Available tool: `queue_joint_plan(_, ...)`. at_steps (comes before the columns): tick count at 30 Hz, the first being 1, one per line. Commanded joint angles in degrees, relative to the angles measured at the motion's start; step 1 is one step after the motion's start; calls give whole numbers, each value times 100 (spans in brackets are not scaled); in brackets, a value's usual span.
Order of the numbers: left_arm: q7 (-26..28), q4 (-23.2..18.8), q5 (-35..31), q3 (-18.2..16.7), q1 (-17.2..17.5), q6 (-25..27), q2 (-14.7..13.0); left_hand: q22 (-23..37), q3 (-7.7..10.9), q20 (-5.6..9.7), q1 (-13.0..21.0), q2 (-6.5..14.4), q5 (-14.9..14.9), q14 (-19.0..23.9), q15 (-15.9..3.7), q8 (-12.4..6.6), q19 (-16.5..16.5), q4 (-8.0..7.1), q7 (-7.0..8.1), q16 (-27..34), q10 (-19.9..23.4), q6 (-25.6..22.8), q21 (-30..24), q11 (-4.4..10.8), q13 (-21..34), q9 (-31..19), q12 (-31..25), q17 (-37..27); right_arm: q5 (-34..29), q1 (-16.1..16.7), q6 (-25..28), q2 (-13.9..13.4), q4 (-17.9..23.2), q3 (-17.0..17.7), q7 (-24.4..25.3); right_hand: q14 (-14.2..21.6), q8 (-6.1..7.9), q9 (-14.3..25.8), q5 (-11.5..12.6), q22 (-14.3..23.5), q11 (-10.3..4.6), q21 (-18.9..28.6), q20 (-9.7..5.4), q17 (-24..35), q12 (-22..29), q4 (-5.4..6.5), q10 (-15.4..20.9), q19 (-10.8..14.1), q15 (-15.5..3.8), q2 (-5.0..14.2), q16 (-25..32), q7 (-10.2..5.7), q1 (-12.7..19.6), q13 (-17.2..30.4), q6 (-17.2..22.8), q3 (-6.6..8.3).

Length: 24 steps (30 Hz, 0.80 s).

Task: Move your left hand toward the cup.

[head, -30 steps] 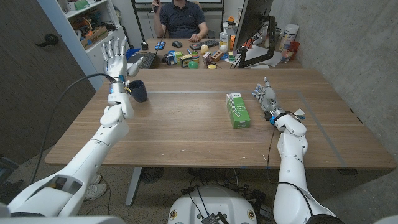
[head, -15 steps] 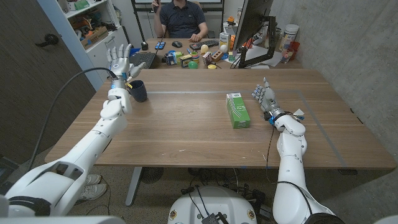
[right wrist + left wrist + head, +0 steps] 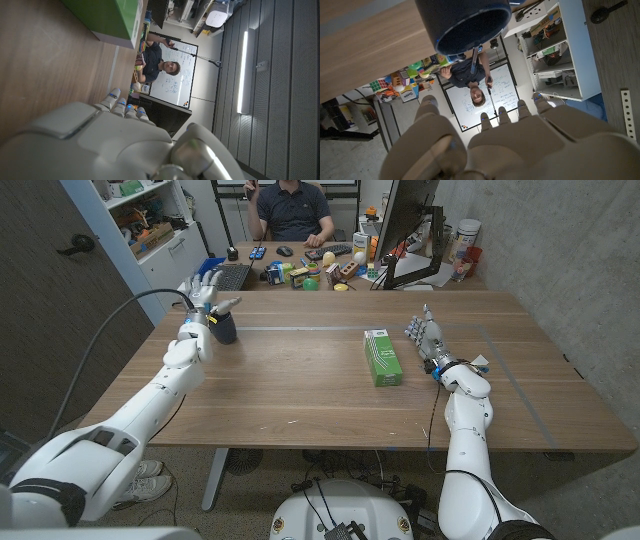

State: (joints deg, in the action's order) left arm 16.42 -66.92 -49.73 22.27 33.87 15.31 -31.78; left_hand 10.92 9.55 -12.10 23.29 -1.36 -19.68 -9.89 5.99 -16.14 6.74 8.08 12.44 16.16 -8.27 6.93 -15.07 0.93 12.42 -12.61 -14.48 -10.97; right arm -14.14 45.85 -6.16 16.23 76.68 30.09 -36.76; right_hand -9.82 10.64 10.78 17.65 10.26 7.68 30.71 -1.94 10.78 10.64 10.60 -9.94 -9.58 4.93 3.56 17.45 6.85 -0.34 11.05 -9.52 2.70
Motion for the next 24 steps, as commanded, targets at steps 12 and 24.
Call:
queue_joint_plan(12, -533, 752, 3, 357, -390, -325, 149, -24, 117, -20, 552, -2, -144, 516, -211, -273, -896, 98, 15, 94, 738, -841, -69, 144, 5, 13, -182, -1, 2, -70, -86, 21, -100, 37, 43, -1221, 41, 18, 44, 20, -11, -23, -251, 16, 36, 23, -466, -1460, 55, 600, -20, 108, -8, 14, -311, -61)
queue_joint_plan(24, -720, 949, -78, 425, -507, -298, 206, -15, 135, -20, 658, -18, -143, 836, -291, -304, -1142, 84, 19, 162, 967, -1012, -90, 122, 14, 27, -255, -15, -2, -99, -111, 37, -137, 46, 53, -1210, 44, 18, 44, 20, -12, -33, -252, 15, 38, 22, -461, -1452, 55, 597, -19, 106, -9, 14, -304, -72)
